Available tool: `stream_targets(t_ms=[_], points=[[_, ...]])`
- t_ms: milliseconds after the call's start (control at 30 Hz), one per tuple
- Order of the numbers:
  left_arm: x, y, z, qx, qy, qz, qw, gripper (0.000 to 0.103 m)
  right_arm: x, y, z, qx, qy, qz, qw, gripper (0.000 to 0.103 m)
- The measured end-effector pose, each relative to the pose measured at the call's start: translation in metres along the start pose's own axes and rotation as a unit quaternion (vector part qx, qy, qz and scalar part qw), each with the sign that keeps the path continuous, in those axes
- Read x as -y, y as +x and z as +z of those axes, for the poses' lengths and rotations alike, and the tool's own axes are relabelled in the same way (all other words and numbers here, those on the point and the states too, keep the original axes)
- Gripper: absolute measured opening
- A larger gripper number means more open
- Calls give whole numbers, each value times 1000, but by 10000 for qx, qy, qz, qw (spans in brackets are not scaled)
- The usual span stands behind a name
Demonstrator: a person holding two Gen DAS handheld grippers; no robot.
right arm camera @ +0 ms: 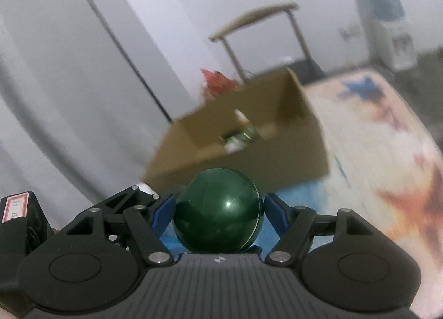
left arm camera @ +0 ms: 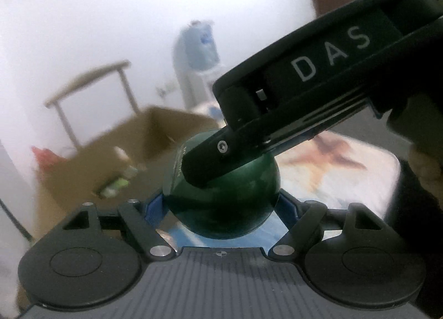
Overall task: Organize rigid objects
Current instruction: 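Carry the green sphere into the box and open the right tool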
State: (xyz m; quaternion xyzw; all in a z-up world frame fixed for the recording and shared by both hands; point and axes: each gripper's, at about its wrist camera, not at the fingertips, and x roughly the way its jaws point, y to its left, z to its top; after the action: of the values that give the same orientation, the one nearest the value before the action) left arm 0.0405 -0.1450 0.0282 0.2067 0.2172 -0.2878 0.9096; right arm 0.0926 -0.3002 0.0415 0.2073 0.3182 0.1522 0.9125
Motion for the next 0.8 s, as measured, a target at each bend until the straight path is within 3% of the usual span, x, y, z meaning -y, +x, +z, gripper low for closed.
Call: stream_targets(t_ms=[167,333,500,700,800], points=[[-37,-9,31,48,100,587,9982,81,-40,21,43,48,-509,447,9977,74],[-95,6,53,-265,15,860,9959,81,-63,76,94,-289,-654,796,9943,74],[-159,60,64,-1018,-398,599,9922,81,-62,159,134,-948,-533,794,9909,74],[-211,139,56,-2045,-990,125,9738,81,-30,254,150,-1736,14,621,9829,74],[-227,153,46,-2344,-1063,61,9663,81,-19,280,149,-1949,246,605,9787,74]])
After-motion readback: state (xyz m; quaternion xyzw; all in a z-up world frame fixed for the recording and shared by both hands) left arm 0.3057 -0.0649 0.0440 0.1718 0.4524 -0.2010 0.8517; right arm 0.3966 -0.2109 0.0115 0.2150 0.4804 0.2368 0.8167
